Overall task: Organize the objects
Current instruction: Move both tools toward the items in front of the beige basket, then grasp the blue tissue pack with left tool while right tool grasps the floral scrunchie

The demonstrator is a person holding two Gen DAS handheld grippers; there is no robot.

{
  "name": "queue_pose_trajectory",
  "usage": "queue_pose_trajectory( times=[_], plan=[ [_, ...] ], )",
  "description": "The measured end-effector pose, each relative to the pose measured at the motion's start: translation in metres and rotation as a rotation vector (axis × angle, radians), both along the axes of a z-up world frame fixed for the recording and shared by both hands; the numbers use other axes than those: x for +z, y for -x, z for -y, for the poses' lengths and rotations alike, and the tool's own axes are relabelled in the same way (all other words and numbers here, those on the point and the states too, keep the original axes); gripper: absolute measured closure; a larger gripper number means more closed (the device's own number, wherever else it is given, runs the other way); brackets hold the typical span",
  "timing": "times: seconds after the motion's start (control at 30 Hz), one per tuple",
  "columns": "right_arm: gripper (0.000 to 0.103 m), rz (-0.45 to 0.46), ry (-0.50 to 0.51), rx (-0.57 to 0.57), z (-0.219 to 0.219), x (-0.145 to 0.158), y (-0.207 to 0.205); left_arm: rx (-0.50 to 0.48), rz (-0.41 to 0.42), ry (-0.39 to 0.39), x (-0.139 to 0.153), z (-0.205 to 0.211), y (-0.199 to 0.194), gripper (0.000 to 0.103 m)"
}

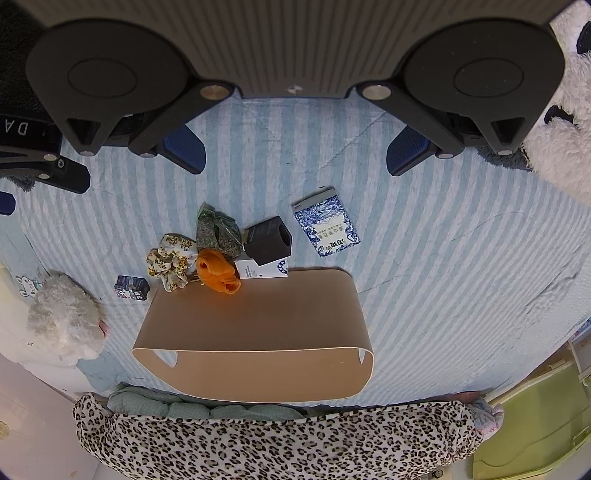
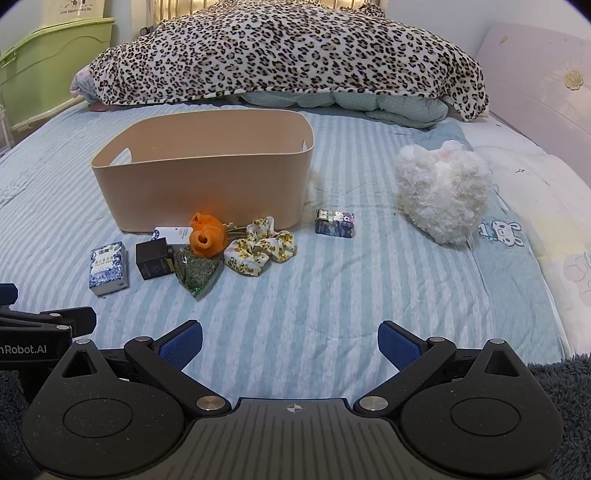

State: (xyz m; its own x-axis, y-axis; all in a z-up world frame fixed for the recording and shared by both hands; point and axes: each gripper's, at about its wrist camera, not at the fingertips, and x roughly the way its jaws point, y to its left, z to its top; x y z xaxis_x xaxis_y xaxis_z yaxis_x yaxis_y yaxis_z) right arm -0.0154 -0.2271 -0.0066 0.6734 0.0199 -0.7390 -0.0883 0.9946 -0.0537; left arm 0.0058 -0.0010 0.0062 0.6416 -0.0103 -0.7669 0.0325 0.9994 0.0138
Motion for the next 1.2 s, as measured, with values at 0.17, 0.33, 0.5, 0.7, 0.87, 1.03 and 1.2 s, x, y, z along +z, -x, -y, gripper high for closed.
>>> queue_pose_trajectory(
  times=[0.17, 0.33, 0.5, 0.7, 0.87, 1.03, 1.2],
  plan=[
    [0.001, -0.002, 0.004, -0.002, 0.0, 0.001, -0.004, 0.003, -0.008, 0.003, -0.002, -0.003, -0.005, 0.0],
    [0.001, -0.006, 0.004, -0.007, -0.001, 0.001, -0.015, 0.014, -0.02, 0.016, -0.004, -0.007, -0.013, 0.0],
    [0.001, -0.007, 0.015, -0.003, -0.004, 0.001, -0.027, 0.042, -0.039, 0.035, -0.008, -0.015, -0.03, 0.0],
    [0.001, -0.025, -0.021, -0.02, -0.006, -0.002, -0.048, 0.068, -0.073, 0.055, -0.017, -0.024, -0.055, 0.0],
    [0.001, -0.036, -0.011, -0.032, -0.011, -0.009, -0.072, 0.097, -0.1, 0.059, -0.026, -0.03, -0.077, 0.0],
    [0.001, -0.066, -0.006, -0.027, -0.019, -0.019, -0.099, 0.133, -0.127, 0.036, -0.039, -0.035, -0.098, 0.0],
    [0.001, -0.103, -0.024, -0.027, -0.023, -0.037, -0.122, 0.174, -0.176, -0.003, -0.059, -0.043, -0.118, 0.0]
  ],
)
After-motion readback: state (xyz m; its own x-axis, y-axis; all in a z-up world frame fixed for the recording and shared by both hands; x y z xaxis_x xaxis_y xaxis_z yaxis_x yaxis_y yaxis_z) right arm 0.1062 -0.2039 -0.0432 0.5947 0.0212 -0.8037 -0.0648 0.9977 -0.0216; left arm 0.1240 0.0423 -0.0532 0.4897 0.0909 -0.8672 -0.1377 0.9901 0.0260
